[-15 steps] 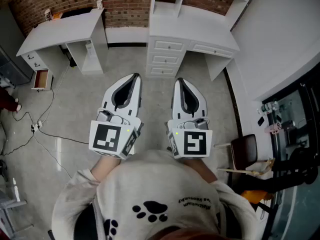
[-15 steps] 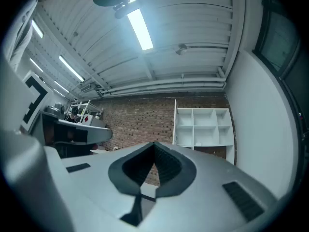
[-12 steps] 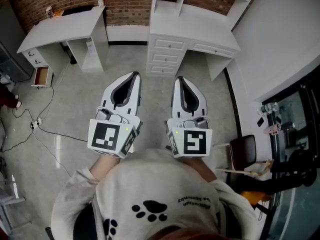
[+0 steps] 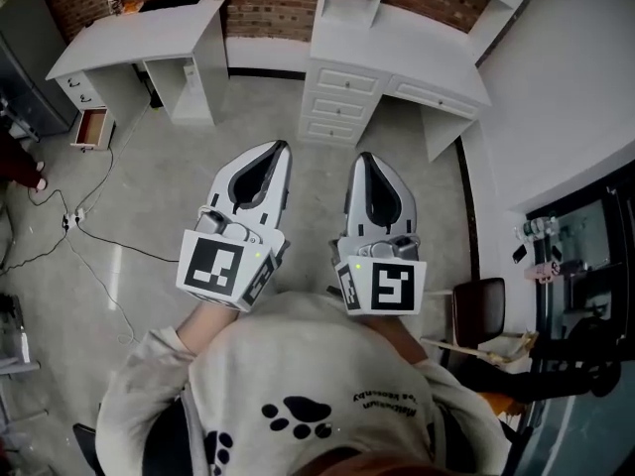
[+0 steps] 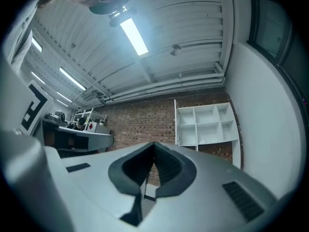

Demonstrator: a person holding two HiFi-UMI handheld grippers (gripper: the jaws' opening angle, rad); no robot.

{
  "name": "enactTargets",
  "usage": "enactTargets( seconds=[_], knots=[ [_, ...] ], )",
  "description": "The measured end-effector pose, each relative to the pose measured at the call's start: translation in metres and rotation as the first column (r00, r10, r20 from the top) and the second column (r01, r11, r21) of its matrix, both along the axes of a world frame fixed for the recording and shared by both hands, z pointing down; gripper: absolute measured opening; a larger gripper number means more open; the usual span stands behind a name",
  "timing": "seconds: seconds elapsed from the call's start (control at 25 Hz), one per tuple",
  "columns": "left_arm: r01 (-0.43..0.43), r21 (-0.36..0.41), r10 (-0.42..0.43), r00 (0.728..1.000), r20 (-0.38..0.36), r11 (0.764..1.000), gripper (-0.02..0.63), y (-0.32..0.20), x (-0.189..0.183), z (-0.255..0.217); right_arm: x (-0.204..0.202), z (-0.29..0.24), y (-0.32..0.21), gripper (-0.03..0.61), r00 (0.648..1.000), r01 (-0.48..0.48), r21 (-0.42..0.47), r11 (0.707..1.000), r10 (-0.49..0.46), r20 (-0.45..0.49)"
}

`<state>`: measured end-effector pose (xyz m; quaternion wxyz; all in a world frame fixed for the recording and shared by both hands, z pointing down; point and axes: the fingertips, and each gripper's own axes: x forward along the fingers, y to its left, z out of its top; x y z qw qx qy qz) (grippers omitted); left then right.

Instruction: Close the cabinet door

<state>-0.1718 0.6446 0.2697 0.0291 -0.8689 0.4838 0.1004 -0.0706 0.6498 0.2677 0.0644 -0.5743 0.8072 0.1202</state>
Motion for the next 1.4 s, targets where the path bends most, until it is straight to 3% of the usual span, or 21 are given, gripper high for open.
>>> enactTargets(
  seconds=[0.4,1.12,1.4],
  knots=[
    [-0.043,-0.004,0.043,0.999,-0.023,0.999,0.009,-0.058,0.007,0.008,0.004,0.007,-0.053,0.011,1.0,-0.01,0.0,1.0,0.01,-0.001],
    [-0.186,0.034,0.186,0.982,-0.003,0.982,0.009,-0.297,-0.018,-0.006,-0.028,-0.001,-0.28,0.011,0.993,-0.114,0.026,0.993,0.114,0.004],
    [-0.211,0.014,0.211,0.977,-0.026,0.977,0.009,-0.355,-0.04,0.001,-0.051,0.008,-0.329,0.011,0.99,-0.139,-0.004,0.99,0.139,-0.023]
  ],
)
